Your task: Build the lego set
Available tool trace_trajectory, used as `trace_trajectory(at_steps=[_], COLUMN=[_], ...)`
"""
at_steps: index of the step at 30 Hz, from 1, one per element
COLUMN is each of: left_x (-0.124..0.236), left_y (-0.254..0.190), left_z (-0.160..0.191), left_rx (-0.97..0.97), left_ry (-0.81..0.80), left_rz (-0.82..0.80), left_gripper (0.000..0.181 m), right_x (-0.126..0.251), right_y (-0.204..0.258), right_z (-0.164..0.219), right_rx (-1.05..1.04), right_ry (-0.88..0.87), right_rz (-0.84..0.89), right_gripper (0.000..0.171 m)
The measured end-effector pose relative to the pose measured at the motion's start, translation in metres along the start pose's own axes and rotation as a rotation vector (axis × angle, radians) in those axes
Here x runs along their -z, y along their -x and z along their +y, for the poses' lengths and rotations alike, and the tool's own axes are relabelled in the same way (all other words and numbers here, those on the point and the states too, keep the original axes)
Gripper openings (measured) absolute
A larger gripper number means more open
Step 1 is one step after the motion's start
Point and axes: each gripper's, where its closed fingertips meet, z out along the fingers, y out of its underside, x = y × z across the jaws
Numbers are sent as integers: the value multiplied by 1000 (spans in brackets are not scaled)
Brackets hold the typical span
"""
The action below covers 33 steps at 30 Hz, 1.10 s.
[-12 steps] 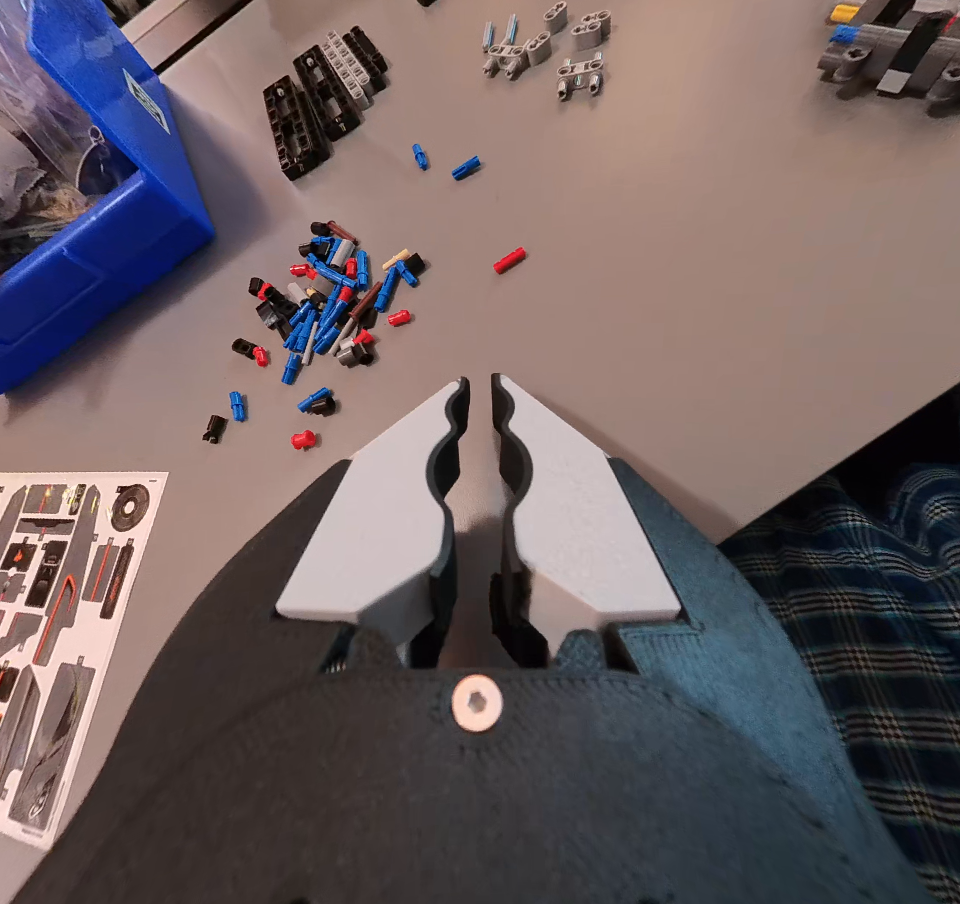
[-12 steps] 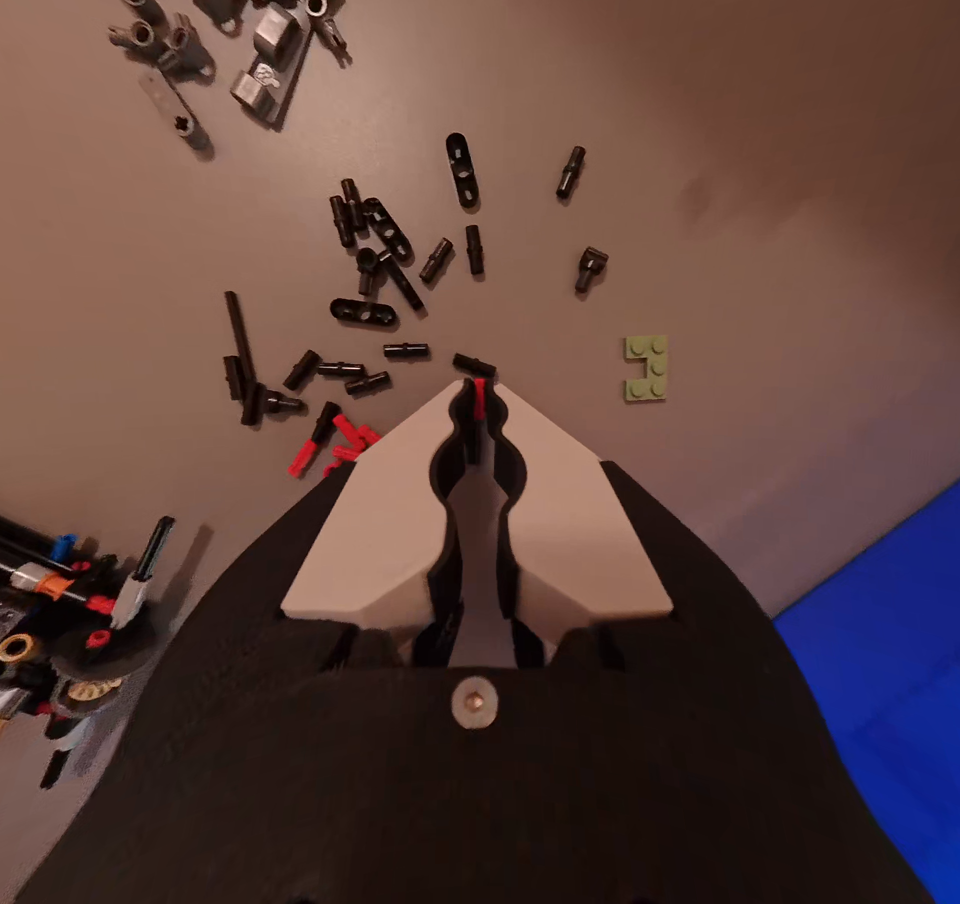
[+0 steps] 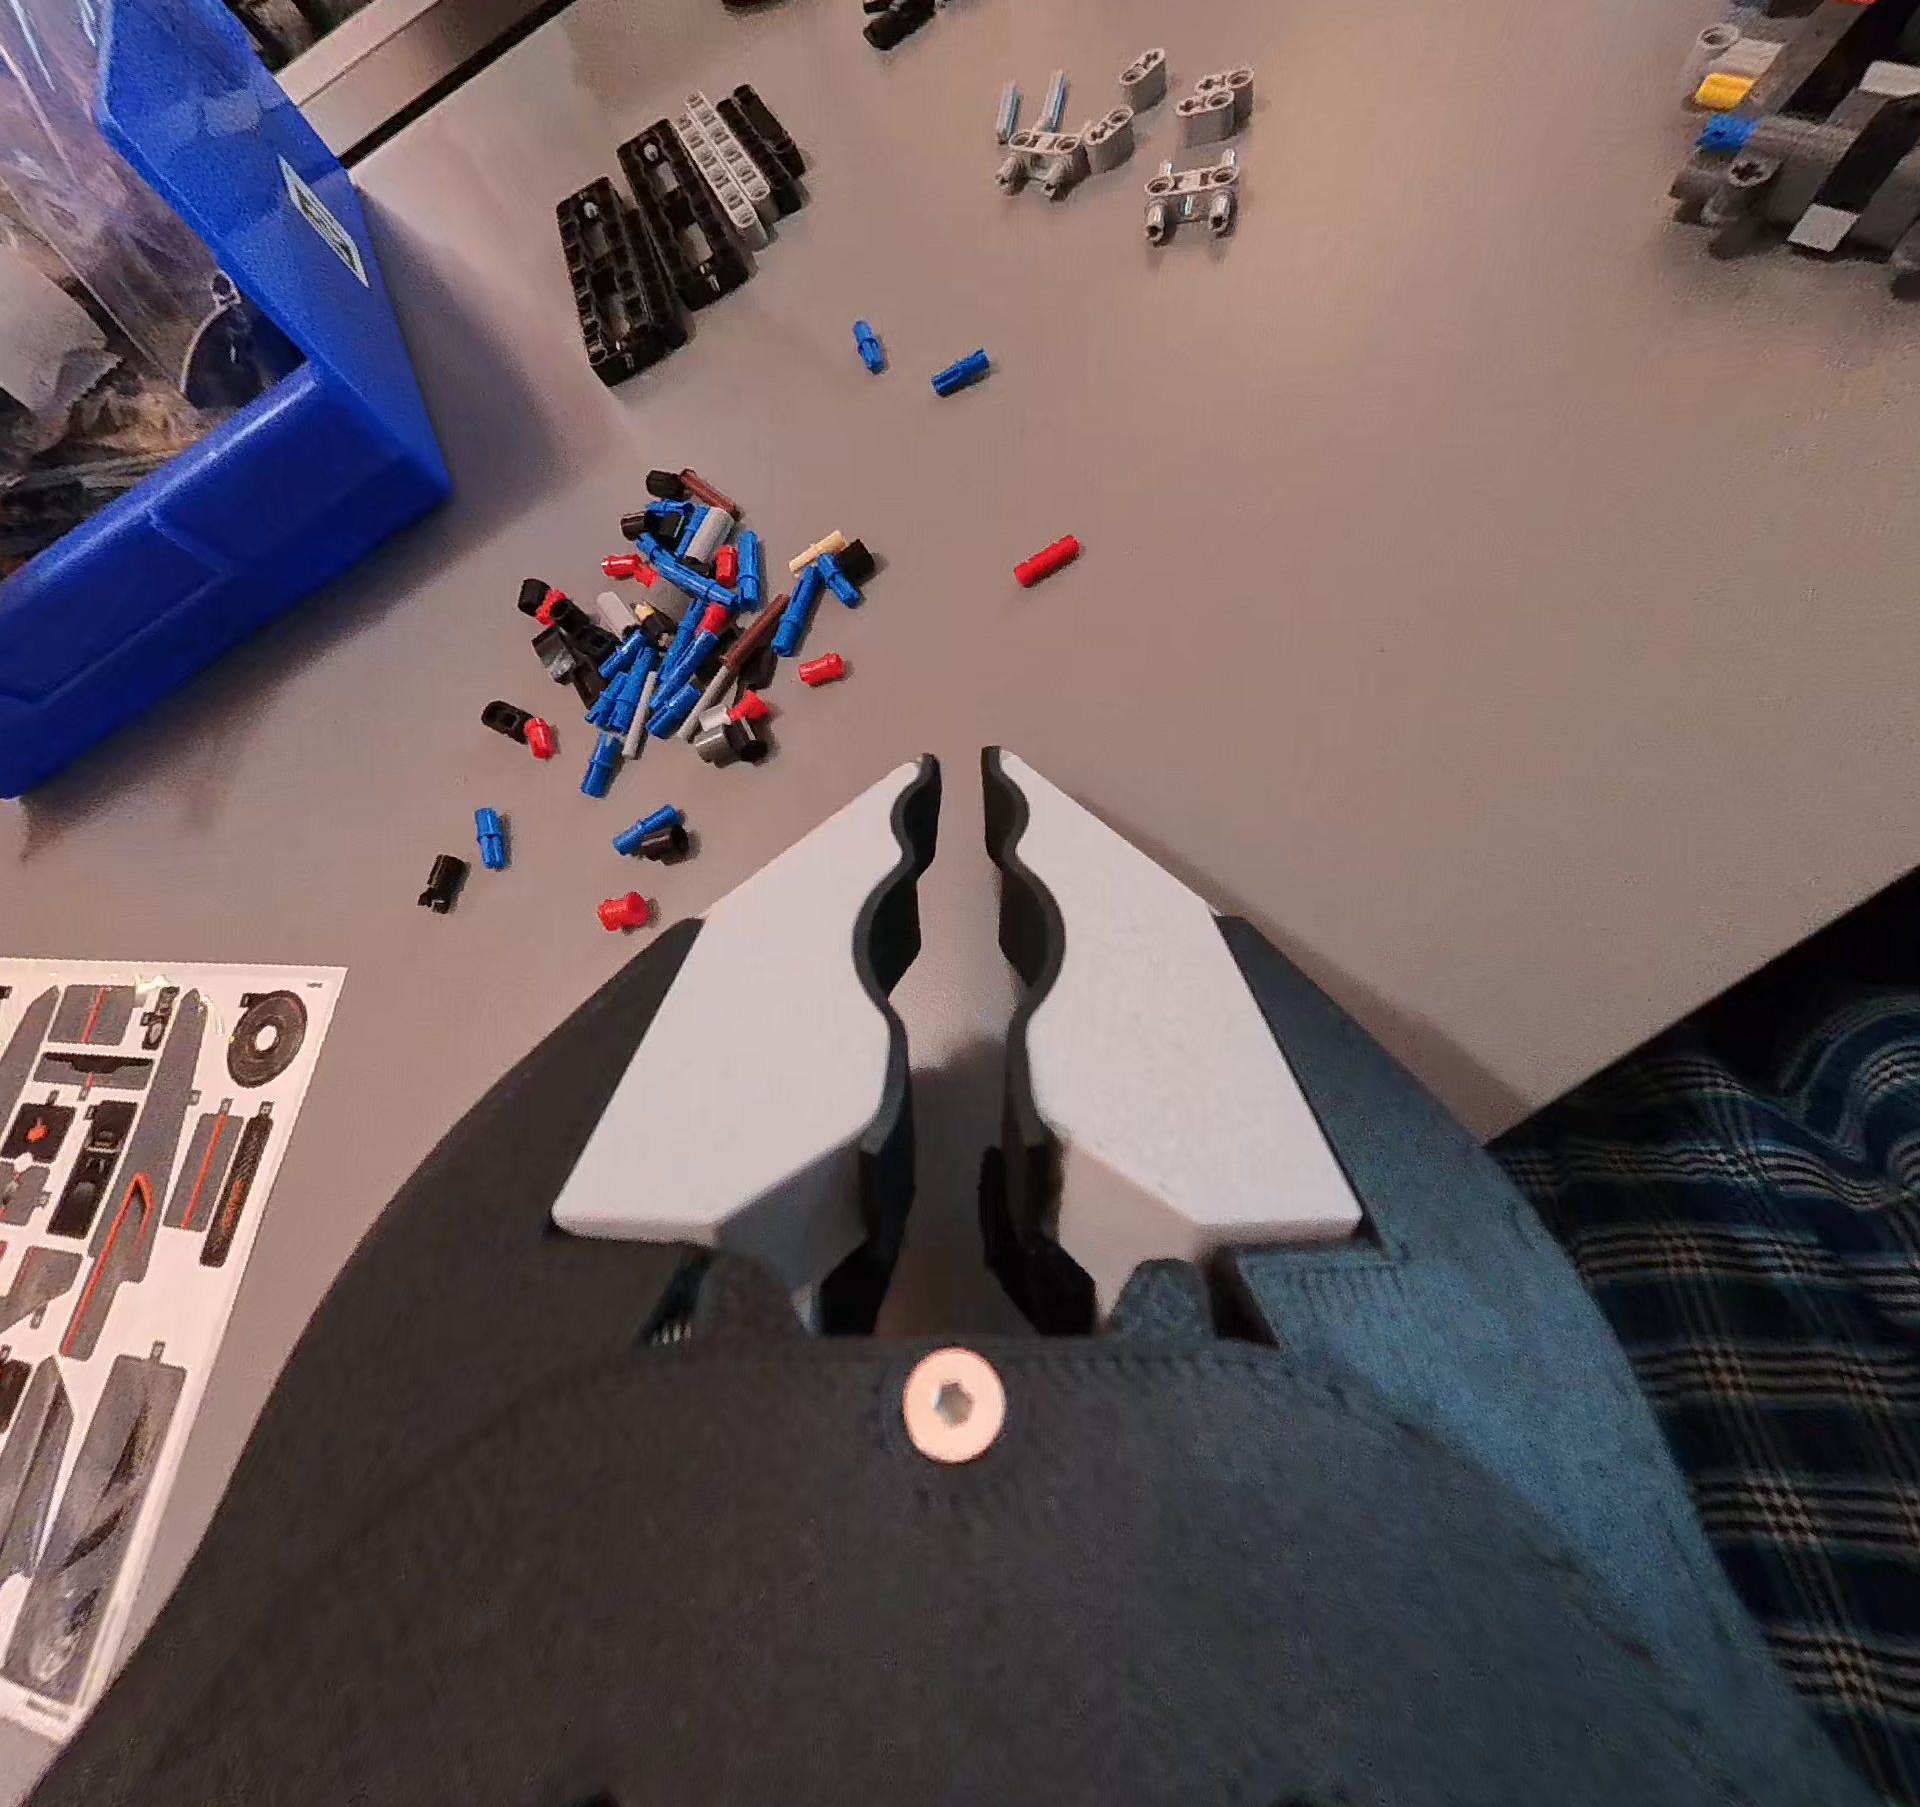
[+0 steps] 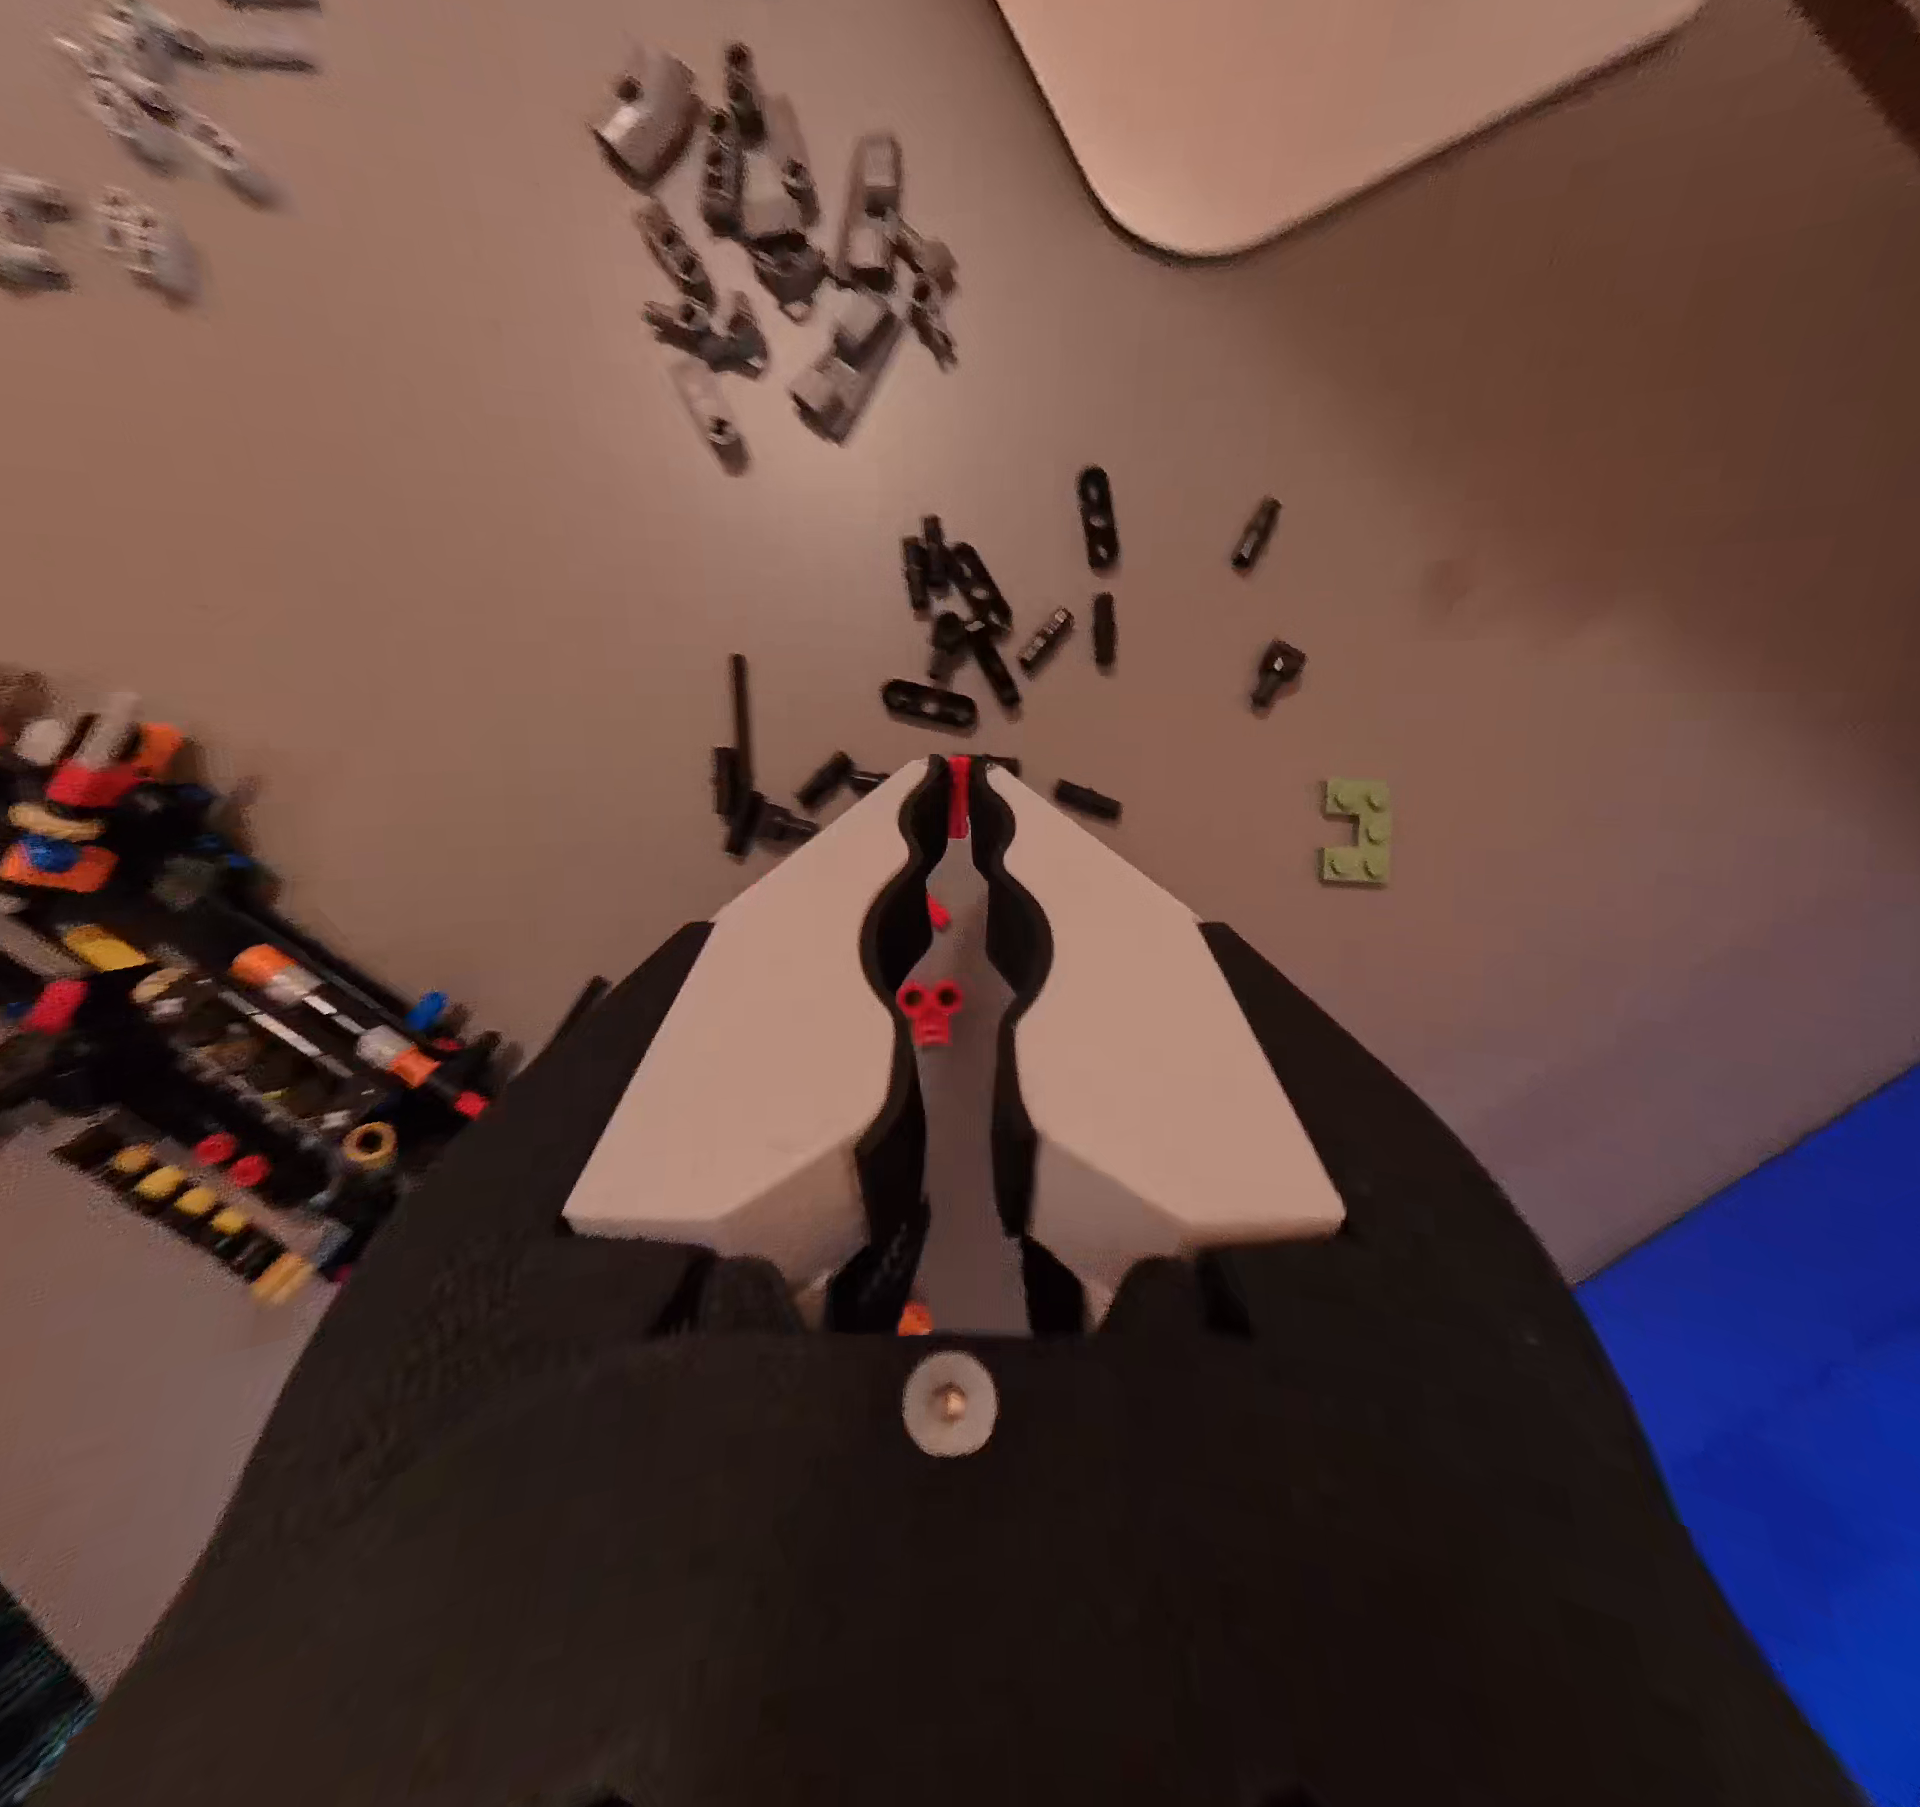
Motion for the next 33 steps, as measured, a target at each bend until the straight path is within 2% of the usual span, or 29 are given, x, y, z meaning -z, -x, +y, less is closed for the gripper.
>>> trace_trajectory(at_steps=[1, 6, 10, 16, 19, 25, 29, 33], left_x=[0, 12, 16, 11, 10, 10, 13, 15], left_y=[1, 13, 15, 10, 11, 13, 15, 16], left_z=[0, -5, -6, -11, -10, -3, 0, 3], left_rx=[-6, 14, 22, -13, -20, -2, 29, 44], left_ry=[3, -17, -18, -4, 6, -4, -24, -33], left_rz=[-7, -50, -54, -40, -42, -56, -54, -46], left_gripper=[6, 7, 8, 9, 9, 8, 8, 8], right_x=[5, 24, 28, 16, -3, -59, -105, -135], right_y=[7, 57, 94, 165, 207, 277, 311, 330], right_z=[-6, -38, -48, -64, -86, -151, -174, -178], right_rx=[20, 113, 201, 322, 416, 612, 650, 633], right_ry=[-11, -122, -155, -115, -61, 22, 107, 177], right_rz=[-4, -89, -171, -361, -442, -457, -473, -506], right_gripper=[0, 0, 0, 0, 0, 0, 0, 17])
